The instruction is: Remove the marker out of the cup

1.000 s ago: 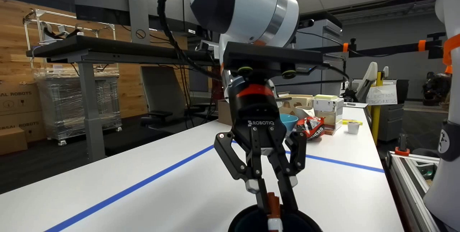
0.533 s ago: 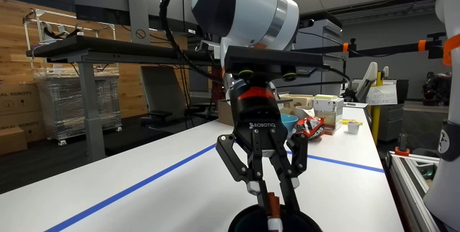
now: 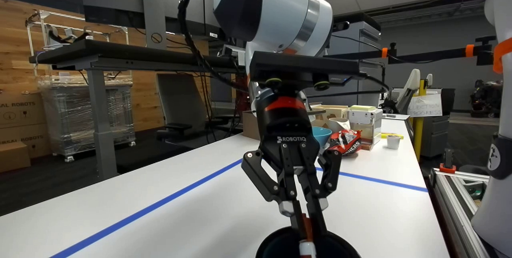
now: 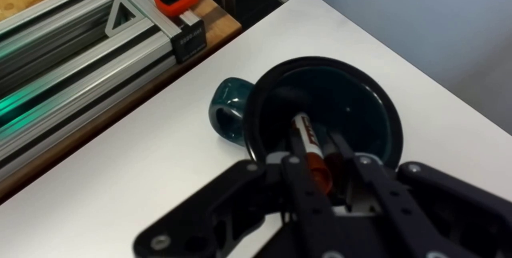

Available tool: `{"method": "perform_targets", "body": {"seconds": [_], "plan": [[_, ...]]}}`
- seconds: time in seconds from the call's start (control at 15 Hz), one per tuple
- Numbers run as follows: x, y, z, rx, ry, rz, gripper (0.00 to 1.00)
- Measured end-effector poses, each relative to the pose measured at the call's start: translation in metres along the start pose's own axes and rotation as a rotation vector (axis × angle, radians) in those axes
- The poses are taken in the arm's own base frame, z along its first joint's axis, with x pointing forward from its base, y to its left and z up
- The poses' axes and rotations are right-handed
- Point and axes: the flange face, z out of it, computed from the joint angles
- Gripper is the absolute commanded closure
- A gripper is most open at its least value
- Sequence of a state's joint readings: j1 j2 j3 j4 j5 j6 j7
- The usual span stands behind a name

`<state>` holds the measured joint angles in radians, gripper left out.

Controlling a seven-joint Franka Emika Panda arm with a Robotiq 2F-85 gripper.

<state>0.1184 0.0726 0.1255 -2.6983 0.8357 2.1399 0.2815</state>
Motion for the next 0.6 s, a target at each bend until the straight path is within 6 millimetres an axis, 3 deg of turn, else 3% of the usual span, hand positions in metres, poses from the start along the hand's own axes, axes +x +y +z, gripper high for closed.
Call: {"method": "perform_targets", "body": {"seconds": [0.13, 0.6], "plan": [[0.0003, 0.0002, -0.0003, 0.001, 0.0, -0.003, 0.95], [0.0005, 0.0005, -0.0016, 0.004, 0.001, -0.019, 0.95]]}}
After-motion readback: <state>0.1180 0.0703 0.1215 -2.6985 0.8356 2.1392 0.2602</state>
